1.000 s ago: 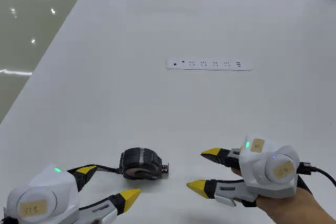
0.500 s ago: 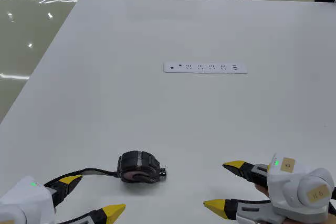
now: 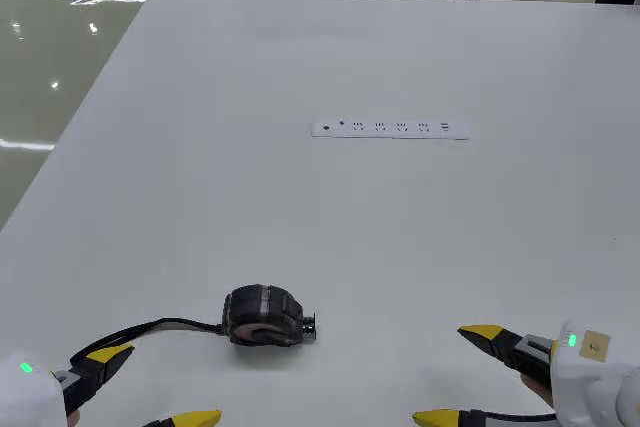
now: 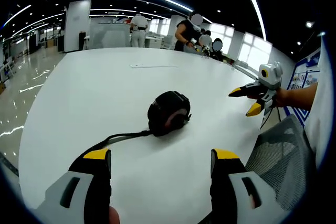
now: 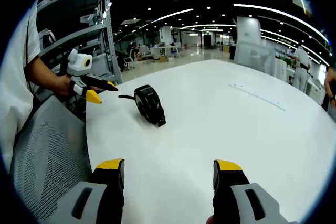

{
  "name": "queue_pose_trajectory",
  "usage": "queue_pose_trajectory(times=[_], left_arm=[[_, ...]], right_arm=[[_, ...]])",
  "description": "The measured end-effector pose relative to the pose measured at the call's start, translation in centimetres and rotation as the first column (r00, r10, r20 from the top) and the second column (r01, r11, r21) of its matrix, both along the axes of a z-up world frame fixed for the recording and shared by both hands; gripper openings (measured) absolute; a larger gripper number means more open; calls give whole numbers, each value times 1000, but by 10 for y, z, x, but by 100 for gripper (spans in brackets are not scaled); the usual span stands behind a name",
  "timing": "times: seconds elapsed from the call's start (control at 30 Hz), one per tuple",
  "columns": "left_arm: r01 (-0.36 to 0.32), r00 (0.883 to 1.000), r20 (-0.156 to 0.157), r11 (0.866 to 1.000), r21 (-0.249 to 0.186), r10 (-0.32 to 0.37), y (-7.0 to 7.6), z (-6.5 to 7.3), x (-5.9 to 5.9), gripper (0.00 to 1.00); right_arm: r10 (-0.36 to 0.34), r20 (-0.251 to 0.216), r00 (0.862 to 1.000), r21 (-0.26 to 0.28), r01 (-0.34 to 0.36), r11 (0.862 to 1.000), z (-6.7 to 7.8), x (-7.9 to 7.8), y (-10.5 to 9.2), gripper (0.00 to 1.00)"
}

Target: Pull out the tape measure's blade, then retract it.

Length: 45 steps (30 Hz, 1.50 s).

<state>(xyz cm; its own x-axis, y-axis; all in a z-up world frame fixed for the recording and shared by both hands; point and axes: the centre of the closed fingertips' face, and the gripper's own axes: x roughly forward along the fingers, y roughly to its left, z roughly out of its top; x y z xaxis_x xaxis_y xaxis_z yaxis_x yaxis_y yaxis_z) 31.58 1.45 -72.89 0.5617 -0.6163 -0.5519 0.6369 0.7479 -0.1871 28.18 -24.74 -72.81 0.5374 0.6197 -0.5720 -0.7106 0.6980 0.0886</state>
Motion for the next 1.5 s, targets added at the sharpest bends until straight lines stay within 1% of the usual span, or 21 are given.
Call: queue_pose_trajectory(times=[0.07, 0.13, 0.2, 0.27, 0.33, 0.4, 0.5, 0.6, 0.63, 0.67, 0.7, 0.77, 0.83, 0.9, 1.03, 1.1, 1.17, 1.27, 1.33, 1.43, 1.5], left_arm=[[-1, 1000, -6, 1000, -8, 1, 1, 0, -2, 76], [-2, 1000, -5, 1000, -3, 2, 3, -1, -4, 78], [5, 1000, -7, 1000, -2, -5, 4, -1, -7, 78], [15, 1000, -3, 1000, 25, -15, 5, -4, -10, 78], [19, 1000, -15, 1000, 10, -19, 5, -3, -12, 80], [20, 1000, -12, 1000, 8, -20, 5, -1, -13, 81], [36, 999, -11, 999, 2, -36, 4, 2, -17, 82], [55, 998, 0, 998, 22, -55, 7, 2, -21, 83], [58, 998, -5, 998, 20, -58, 7, 2, -21, 84], [52, 998, -24, 999, 17, -51, 9, 1, -22, 84], [41, 999, -35, 999, 35, -40, 13, -1, -22, 84], [49, 998, -27, 998, 35, -48, 13, 0, -23, 84], [56, 998, -23, 997, 44, -55, 14, 1, -25, 86], [63, 998, -31, 997, 37, -61, 13, 1, -27, 88], [78, 997, -28, 996, 37, -77, 12, 5, -36, 92], [80, 997, -19, 996, 46, -79, 13, 4, -36, 94], [84, 996, -19, 995, 44, -84, 12, 5, -37, 95], [90, 996, -4, 995, 53, -90, 13, 8, -37, 97], [95, 995, -3, 994, 45, -95, 13, 9, -38, 98], [97, 995, 3, 994, 57, -97, 15, 9, -37, 98], [95, 995, 4, 994, 50, -95, 15, 10, -37, 98]], right_arm=[[-8, -1, 1000, -2, 8, 1000, -1, -2, -3, 69], [-15, -5, 1000, -2, 15, 1000, 0, -5, -7, 70], [-26, 1, 1000, -7, 26, 1000, 0, -8, -12, 71], [-35, -4, 999, -2, 35, 999, 1, -11, -16, 71], [-37, -6, 999, -12, 37, 999, 0, -15, -19, 72], [-43, -6, 999, -20, 43, 999, 0, -18, -23, 73], [-55, -11, 998, -21, 54, 998, 0, -24, -27, 74], [-66, -16, 998, -22, 66, 998, 0, -29, -32, 75], [-68, -16, 998, -23, 68, 997, 1, -30, -33, 75], [-73, -19, 997, -19, 73, 997, 1, -32, -35, 76], [-74, -22, 997, -18, 74, 997, 1, -34, -36, 76], [-80, -23, 997, -19, 79, 997, 0, -38, -38, 76], [-83, -25, 996, -20, 83, 996, 1, -42, -39, 76], [-88, -26, 996, -20, 88, 996, 1, -44, -40, 76], [-100, -25, 995, -18, 99, 995, 3, -48, -44, 77], [-101, -26, 995, -21, 101, 995, 3, -50, -45, 77], [-104, -27, 994, -24, 103, 994, 3, -51, -47, 77], [-109, -26, 994, -25, 108, 994, 3, -53, -50, 77], [-112, -25, 993, -27, 111, 993, 4, -54, -51, 77], [-119, -27, 993, -27, 118, 993, 4, -54, -53, 77], [-125, -27, 992, -23, 125, 992, 4, -54, -54, 77]])
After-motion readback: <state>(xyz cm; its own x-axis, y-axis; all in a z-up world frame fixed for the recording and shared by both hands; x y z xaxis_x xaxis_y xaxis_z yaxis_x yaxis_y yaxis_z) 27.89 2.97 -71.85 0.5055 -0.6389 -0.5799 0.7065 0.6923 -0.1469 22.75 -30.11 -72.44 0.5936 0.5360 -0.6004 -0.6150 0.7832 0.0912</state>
